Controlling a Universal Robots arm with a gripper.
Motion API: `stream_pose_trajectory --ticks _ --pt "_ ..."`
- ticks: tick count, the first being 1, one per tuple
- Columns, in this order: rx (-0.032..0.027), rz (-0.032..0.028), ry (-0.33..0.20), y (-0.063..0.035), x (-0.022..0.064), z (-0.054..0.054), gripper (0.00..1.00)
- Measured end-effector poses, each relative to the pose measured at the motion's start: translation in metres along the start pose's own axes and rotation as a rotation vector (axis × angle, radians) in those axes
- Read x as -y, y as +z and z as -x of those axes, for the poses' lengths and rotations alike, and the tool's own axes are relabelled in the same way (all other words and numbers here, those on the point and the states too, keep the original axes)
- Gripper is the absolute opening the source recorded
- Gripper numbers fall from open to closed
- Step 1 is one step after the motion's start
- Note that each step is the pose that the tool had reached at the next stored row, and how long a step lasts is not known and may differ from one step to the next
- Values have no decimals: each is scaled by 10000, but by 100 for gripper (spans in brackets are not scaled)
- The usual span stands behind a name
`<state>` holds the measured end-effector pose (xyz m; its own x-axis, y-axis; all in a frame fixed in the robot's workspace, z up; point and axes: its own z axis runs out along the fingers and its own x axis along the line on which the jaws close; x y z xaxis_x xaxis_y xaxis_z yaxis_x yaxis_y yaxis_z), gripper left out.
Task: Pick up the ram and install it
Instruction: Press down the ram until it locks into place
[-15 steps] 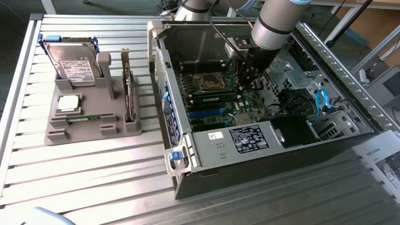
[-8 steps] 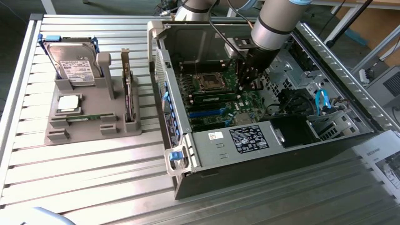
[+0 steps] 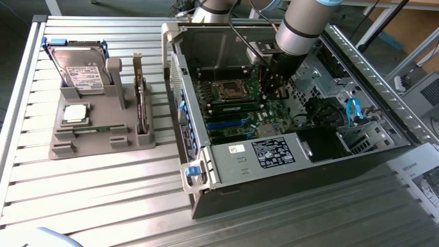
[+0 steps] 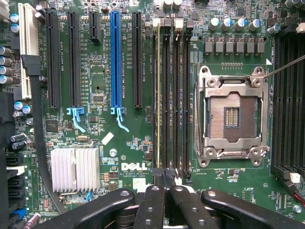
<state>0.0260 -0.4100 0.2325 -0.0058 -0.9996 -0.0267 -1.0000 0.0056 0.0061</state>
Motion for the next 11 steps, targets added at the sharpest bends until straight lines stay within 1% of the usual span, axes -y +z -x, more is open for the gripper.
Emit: stream_pose_trajectory --ticks 11 --pt "0 0 0 9 1 0 10"
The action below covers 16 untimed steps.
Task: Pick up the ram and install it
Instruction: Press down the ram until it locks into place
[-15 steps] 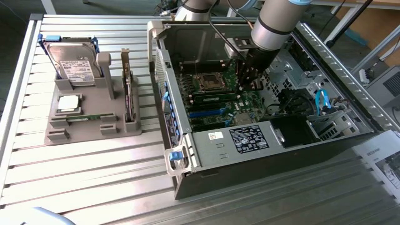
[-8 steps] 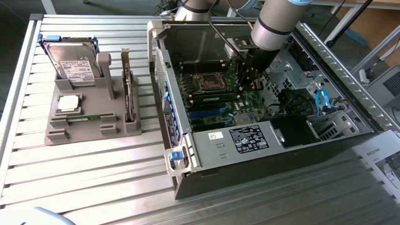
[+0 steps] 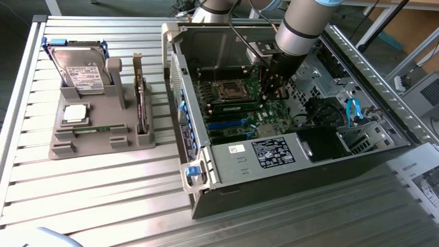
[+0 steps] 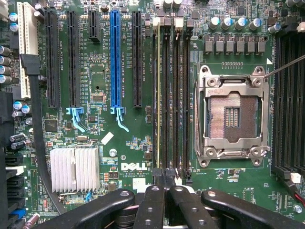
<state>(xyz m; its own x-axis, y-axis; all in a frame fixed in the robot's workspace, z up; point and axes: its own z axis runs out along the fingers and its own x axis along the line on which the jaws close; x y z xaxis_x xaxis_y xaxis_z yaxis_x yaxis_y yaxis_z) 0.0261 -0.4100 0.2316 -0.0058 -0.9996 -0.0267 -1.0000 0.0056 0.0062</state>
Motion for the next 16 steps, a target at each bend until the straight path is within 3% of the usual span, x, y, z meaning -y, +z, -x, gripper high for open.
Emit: stream_pose_trajectory --ticks 6,16 --pt "6 -1 1 -6 0 1 10" --pt "1 8 0 -116 0 3 10"
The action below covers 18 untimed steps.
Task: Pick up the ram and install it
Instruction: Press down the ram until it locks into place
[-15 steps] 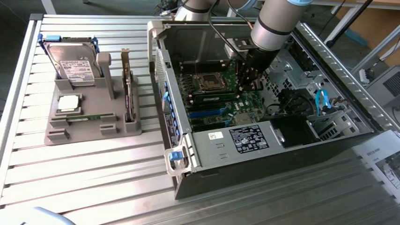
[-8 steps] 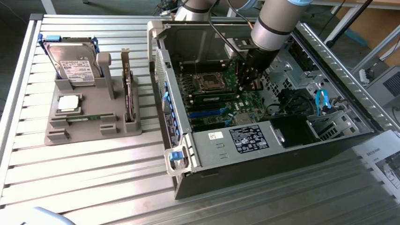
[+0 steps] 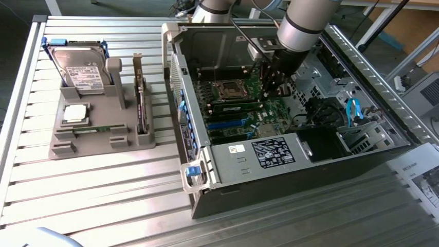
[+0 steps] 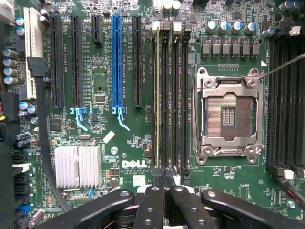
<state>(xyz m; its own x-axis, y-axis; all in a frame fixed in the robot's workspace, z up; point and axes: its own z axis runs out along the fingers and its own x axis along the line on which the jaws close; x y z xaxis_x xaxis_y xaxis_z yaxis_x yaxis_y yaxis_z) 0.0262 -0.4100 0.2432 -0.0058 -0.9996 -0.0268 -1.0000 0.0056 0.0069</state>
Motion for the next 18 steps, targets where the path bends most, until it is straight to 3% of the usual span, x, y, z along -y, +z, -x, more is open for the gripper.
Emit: stream_pose_trajectory --ticks 18 --pt "0 0 0 -90 0 2 10"
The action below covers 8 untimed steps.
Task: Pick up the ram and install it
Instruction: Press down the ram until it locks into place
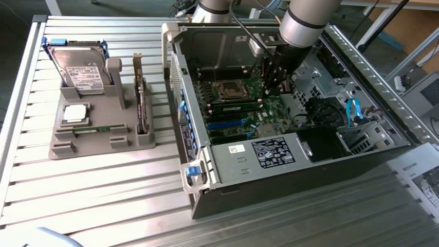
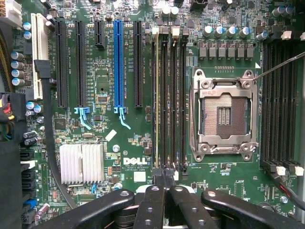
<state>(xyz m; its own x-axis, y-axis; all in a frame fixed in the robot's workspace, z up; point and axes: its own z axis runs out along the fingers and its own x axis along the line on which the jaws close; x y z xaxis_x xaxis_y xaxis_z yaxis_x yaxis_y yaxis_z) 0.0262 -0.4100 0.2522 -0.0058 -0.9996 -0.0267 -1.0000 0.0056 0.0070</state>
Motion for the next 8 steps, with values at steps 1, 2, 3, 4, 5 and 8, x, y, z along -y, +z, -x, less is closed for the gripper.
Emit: stream_pose_trajectory --ticks 1,2,3,4,5,8 --pt "0 0 0 0 0 0 10" --pt "0 0 0 0 0 0 10" --pt "0 0 -1 0 -3 0 10" --pt "0 0 -1 0 -11 0 10" --pt "-1 -1 0 0 -23 0 10" --pt "-1 -21 -1 0 -72 -1 10"
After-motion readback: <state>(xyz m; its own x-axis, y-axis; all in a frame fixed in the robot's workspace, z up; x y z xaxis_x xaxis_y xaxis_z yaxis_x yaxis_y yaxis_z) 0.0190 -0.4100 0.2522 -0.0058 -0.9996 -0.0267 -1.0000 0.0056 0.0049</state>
